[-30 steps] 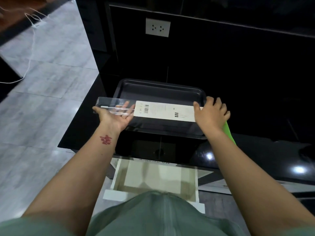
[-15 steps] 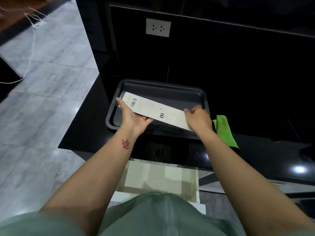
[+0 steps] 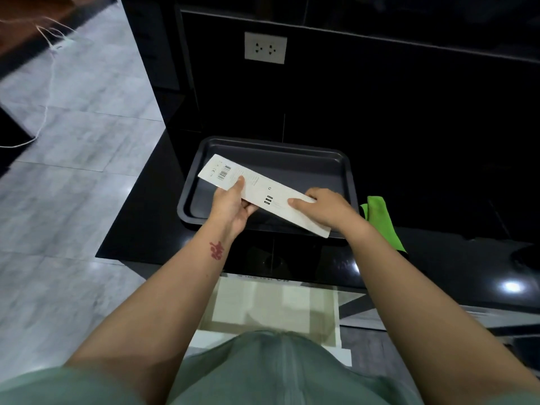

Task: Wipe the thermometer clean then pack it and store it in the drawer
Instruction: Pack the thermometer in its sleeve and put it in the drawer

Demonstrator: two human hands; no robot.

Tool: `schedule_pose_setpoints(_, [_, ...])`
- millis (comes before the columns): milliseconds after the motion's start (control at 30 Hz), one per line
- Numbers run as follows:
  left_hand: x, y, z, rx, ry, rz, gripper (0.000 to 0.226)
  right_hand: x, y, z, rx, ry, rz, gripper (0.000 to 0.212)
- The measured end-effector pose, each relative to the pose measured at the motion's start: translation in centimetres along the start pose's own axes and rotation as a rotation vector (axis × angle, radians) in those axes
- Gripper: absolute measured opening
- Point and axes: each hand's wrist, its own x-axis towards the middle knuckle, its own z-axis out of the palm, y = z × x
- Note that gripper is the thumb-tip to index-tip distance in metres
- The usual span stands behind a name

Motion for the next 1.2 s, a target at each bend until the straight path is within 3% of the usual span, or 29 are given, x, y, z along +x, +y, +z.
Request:
schedule_pose_setpoints(233, [0.3, 0.1, -0.7, 0.003, 0.054, 0.018, 0.031, -0.4, -0.5, -0.5, 0.087, -0.134, -0.180, 0.024])
schedule_pose_setpoints(300, [0.2, 0.0, -0.6, -0.019, 0.090, 0.012, 0.034, -0.5, -0.6, -0.3, 0.072, -0.079, -0.222, 0.019])
schedule_pose_setpoints(467, [0.0, -0.1, 0.5, -0.092, -0.014, -0.112, 0.081, -1.0, -0.6, 0.6, -0.264, 0.209, -0.446, 0.015])
schedule_pose_setpoints(533, [-0.1, 0.0, 0.8, -0.094, -0.039, -0.149, 0.068, -1.1, -0.1, 1.2, -0.316, 0.282, -0.546, 0.013])
schedule_pose_setpoints(667, [-0.3, 0.0, 0.9, -0.198, -0.026, -0.153, 0.011, -1.4, 0.6, 1.8, -0.290, 0.272, -0.542, 0.024])
schedule_pose_setpoints(833, [-1.1, -1.0, -0.1, -0.311, -0.086, -0.130, 0.017, -2.2, 1.0, 1.7, -0.047, 0.052, -0.344, 0.065])
schedule_pose_setpoints(967, [-2.8, -2.2, -1.0, -0.345, -0.120, -0.125, 0.024, -2.8, 1.5, 1.6, -0.085, -0.039, -0.297, 0.093])
schedule_pose_setpoints(1100, [-4.7, -3.6, -1.6, -0.318, -0.065, -0.095, 0.021, -4.1, 1.8, 2.1, -0.177, -0.018, -0.351, 0.080])
schedule_pose_setpoints(1200, [-5.7, -4.8, -2.4, -0.229, 0.137, 0.032, 0.035, -5.4, 2.6, 2.8, -0.158, 0.006, -0.399, 0.071])
